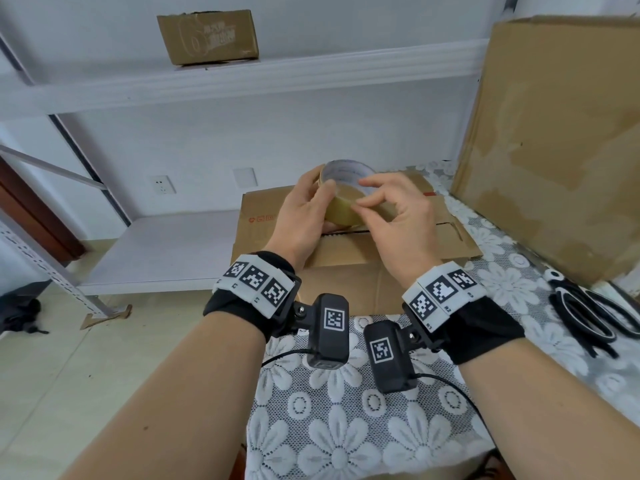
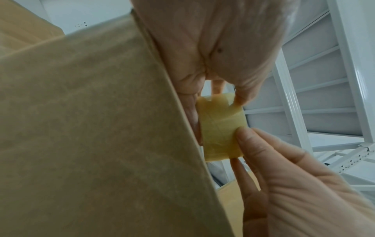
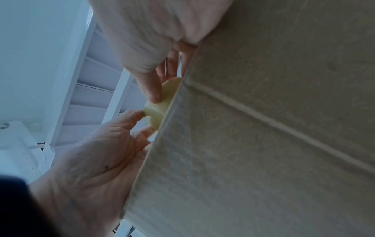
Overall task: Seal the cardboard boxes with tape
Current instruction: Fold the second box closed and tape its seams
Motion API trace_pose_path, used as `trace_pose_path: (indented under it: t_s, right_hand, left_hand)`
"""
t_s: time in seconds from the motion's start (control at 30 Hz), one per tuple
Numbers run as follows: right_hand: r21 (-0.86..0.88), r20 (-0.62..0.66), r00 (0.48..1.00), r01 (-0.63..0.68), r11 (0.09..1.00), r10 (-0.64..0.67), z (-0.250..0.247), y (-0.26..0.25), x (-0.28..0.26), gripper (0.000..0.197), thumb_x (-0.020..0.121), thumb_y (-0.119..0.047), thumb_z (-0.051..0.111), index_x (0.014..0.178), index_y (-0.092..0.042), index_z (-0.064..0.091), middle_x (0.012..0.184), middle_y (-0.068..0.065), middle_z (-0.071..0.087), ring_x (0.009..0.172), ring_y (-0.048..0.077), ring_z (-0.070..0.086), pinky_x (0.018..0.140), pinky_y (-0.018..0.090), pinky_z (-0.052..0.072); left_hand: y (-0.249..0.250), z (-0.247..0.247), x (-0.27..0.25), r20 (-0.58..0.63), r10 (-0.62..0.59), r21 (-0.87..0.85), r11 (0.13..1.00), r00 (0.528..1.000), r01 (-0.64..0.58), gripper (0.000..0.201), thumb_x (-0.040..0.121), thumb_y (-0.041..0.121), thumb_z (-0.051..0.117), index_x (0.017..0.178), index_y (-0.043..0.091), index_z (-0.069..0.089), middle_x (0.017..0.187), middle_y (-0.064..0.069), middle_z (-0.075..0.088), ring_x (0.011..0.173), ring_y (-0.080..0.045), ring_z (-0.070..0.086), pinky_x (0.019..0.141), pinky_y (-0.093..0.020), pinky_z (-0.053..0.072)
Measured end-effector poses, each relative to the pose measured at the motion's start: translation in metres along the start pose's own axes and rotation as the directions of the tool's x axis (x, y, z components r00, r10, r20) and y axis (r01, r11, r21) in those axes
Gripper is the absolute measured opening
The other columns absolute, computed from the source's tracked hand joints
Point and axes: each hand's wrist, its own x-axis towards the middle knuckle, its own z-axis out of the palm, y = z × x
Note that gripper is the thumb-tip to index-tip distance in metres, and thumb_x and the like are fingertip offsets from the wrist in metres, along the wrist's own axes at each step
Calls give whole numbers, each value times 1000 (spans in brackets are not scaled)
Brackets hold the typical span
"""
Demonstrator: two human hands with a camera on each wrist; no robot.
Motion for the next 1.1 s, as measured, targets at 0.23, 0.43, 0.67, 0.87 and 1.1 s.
trace_pose_path:
  t_s: [0.23, 0.43, 0.67, 0.87, 1.1]
  right_hand:
    - [96, -30, 985, -167, 981, 170, -5, -2, 7, 18, 82, -3, 69, 75, -18, 60, 106, -2, 62, 94, 0, 60, 82, 12, 48]
    - [128, 29, 982, -188, 974, 186, -3, -7, 6, 17, 86, -5, 65, 88, -20, 71, 79, -8, 69, 74, 5, 64, 73, 19, 53]
    - [225, 37, 969, -247, 943, 245, -6, -10, 7, 10, 83, -5, 69, 77, -13, 69, 68, 1, 68, 60, 7, 62, 62, 20, 53]
    - [67, 61, 992, -118, 991, 114, -1, -8, 5, 16, 75, -11, 79, 85, -18, 69, 82, -9, 59, 70, -3, 55, 67, 11, 44]
    - [65, 10, 997, -74, 995, 74, 3, -6, 4, 12, 77, -10, 77, 79, -21, 72, 81, -7, 53, 67, 0, 50, 64, 12, 42]
  left_hand:
    - [-2, -7, 5, -135, -84, -273, 961, 987, 44, 32, 102, 19, 45, 130, 7, 53, 127, -19, 60, 115, -31, 61, 86, -45, 58]
    - [-3, -5, 4, -105, -43, -176, 984, 994, 24, 36, 103, 24, 47, 136, 11, 50, 122, -12, 64, 106, -21, 66, 70, -24, 57]
    - [-4, -3, 3, -109, -36, -124, 992, 993, 23, 33, 102, 26, 48, 134, 16, 50, 121, -6, 64, 107, -18, 66, 71, -21, 56]
    - [-8, -5, 6, -81, -12, -75, 997, 997, 5, 40, 99, 33, 54, 137, 19, 50, 122, -2, 63, 109, -16, 64, 89, -31, 56]
    - [-17, -7, 9, -42, 50, 4, 999, 998, -50, 77, 70, 65, 66, 136, 29, 50, 132, 2, 60, 126, -18, 54, 106, -45, 44]
